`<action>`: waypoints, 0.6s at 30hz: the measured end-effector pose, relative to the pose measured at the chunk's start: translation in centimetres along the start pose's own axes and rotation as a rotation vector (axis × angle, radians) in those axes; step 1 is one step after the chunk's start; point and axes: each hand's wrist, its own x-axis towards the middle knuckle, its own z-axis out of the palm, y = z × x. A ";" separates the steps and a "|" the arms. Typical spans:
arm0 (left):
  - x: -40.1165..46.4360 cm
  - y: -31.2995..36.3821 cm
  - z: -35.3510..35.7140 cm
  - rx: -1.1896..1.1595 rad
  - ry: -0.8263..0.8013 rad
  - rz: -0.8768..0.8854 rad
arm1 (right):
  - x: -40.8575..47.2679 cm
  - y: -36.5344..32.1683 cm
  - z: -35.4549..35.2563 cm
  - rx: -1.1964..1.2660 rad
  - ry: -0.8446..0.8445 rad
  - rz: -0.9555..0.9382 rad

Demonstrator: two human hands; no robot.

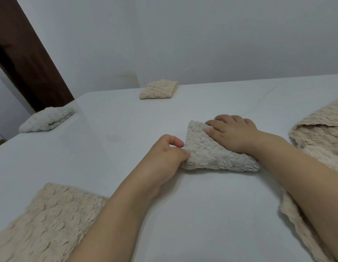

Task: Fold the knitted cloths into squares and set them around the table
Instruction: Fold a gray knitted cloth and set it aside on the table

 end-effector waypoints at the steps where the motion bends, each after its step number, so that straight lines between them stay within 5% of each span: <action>1: 0.4 0.1 -0.2 0.016 0.001 -0.001 | -0.1 -0.2 0.0 -0.006 0.020 0.013; 7: 1.2 0.2 -0.4 -0.172 -0.125 0.023 | -0.4 -0.9 0.2 -0.086 0.091 0.070; 9: 1.1 0.0 -0.4 -0.057 -0.140 0.024 | -0.4 -1.1 0.2 -0.094 0.096 0.092; 18: 2.6 -1.2 -1.5 0.301 0.389 0.065 | -0.5 -1.5 -0.9 0.093 0.158 0.057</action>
